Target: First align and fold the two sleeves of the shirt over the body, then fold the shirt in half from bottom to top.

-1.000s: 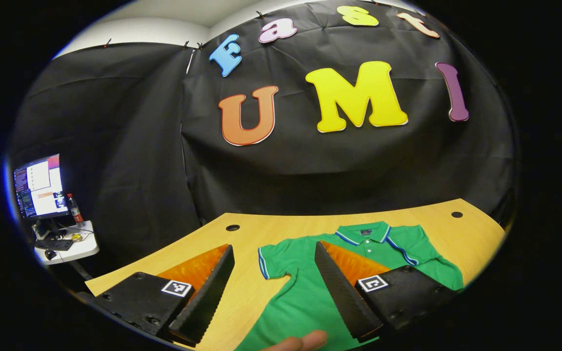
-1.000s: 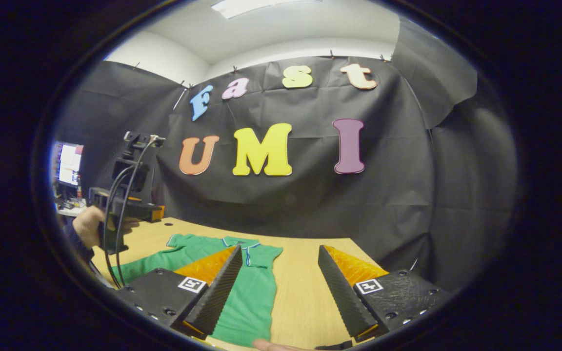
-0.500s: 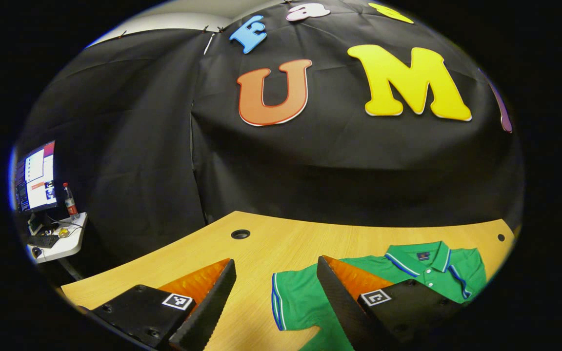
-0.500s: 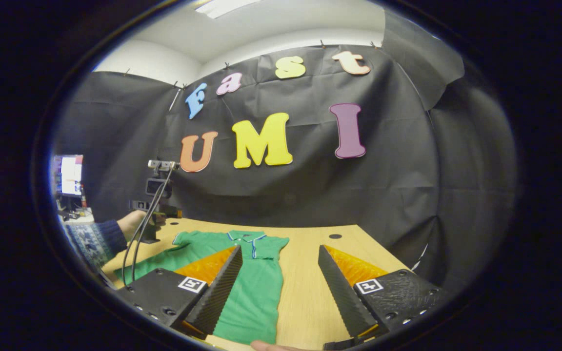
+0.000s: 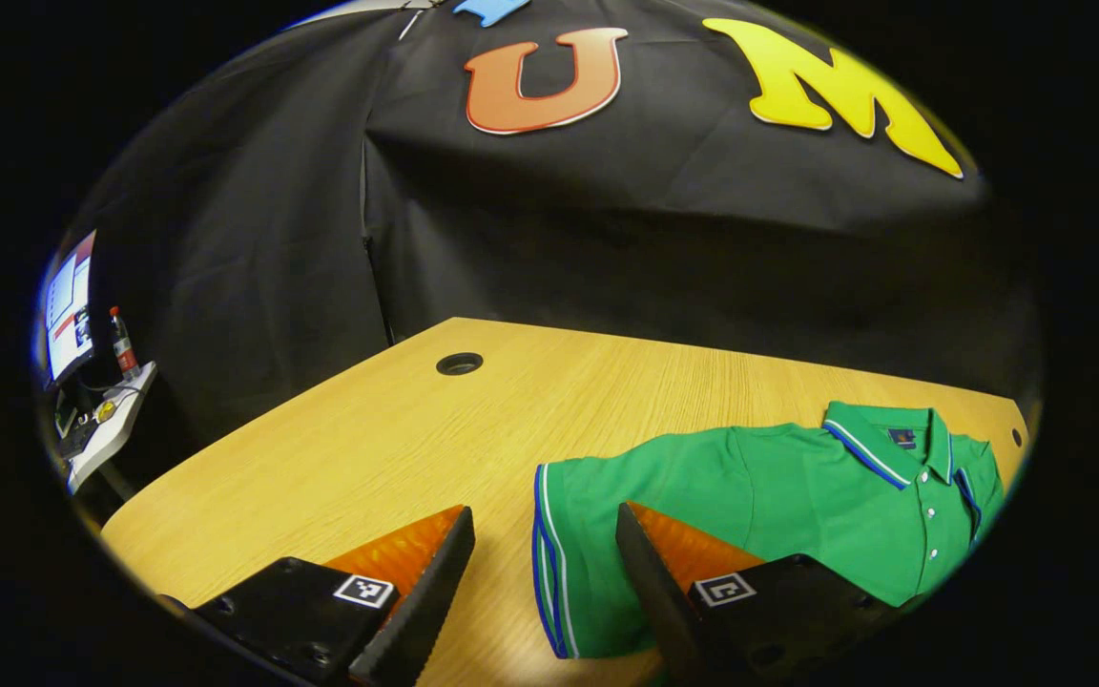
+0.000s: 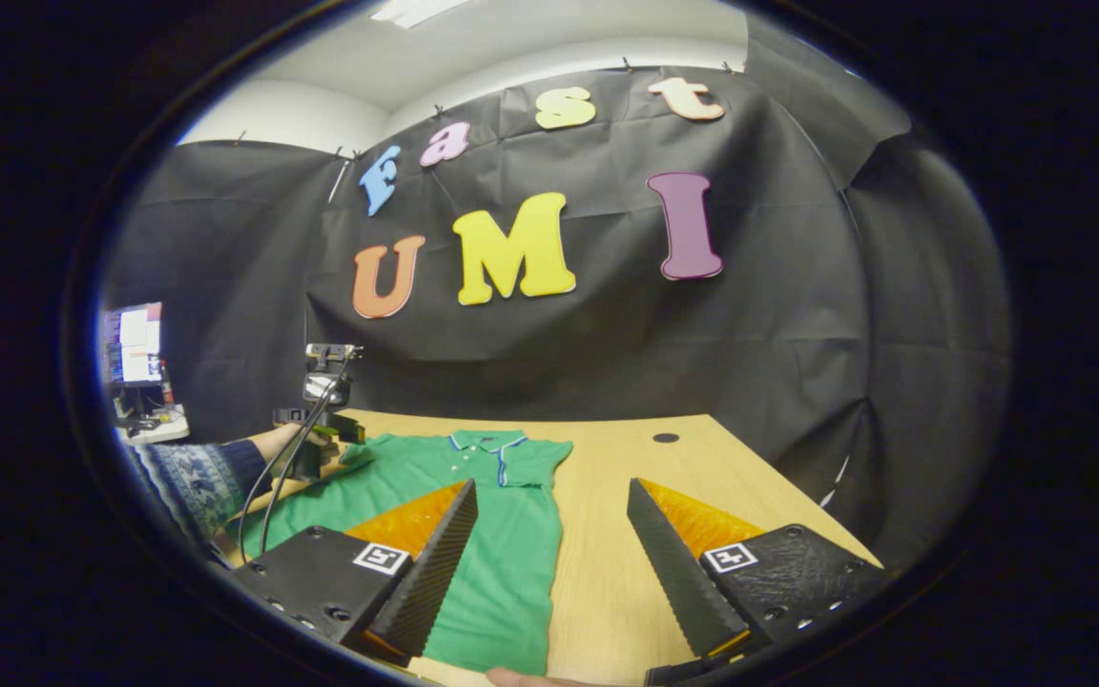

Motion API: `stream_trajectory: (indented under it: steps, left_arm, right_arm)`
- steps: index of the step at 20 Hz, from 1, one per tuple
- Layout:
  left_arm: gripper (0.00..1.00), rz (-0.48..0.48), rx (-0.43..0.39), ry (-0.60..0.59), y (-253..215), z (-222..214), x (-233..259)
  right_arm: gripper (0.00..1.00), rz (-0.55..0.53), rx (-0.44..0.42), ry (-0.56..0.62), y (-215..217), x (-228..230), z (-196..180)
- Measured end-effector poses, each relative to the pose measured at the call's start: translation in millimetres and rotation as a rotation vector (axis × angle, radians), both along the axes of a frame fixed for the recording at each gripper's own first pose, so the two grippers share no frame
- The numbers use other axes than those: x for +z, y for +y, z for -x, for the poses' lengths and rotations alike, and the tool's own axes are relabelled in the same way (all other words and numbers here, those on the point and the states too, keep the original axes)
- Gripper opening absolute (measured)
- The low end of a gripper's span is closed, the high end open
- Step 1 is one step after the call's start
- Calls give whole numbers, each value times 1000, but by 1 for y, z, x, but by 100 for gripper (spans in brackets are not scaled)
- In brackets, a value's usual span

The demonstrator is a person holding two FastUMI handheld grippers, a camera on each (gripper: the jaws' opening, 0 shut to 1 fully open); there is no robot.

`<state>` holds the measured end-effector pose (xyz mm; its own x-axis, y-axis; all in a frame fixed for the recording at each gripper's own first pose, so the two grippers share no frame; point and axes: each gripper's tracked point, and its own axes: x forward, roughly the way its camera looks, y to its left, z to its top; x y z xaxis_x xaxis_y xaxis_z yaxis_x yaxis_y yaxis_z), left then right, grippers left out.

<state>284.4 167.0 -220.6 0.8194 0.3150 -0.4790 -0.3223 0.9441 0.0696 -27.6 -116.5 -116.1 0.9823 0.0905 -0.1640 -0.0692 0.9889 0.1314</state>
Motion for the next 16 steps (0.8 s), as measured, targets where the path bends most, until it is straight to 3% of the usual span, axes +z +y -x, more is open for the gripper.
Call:
stream_trajectory:
  steps: [2,3,5,6,7,8,10,11,13,16]
  left_arm:
    - [82,5,-28,21,-5,-2,-3]
    - [64,14,-37,44,-8,-3,-8]
    - [43,51,-38,92,-7,-1,-18]
    - [41,85,-22,108,-9,1,-20]
    - [45,98,-16,89,-9,-1,-18]
    - [37,103,-15,98,-9,0,-20]
    - [32,88,-32,113,-8,-1,-19]
    - [21,85,-32,113,-8,-3,-17]
    - [10,61,-45,143,-10,-3,-20]
    - [8,47,-65,148,-16,-3,-12]
  right_arm:
    - [96,8,13,-2,5,1,2]
    - [96,12,17,-8,6,3,2]
    - [92,13,30,-32,10,9,6]
    - [96,12,36,-38,11,10,7]
    - [96,12,40,-42,12,11,7]
    - [96,13,40,-44,12,11,8]
    - [96,14,37,-49,9,12,9]
    - [96,11,35,-49,8,12,9]
    - [96,1,34,-49,6,12,8]
    - [96,-11,37,-53,4,10,6]
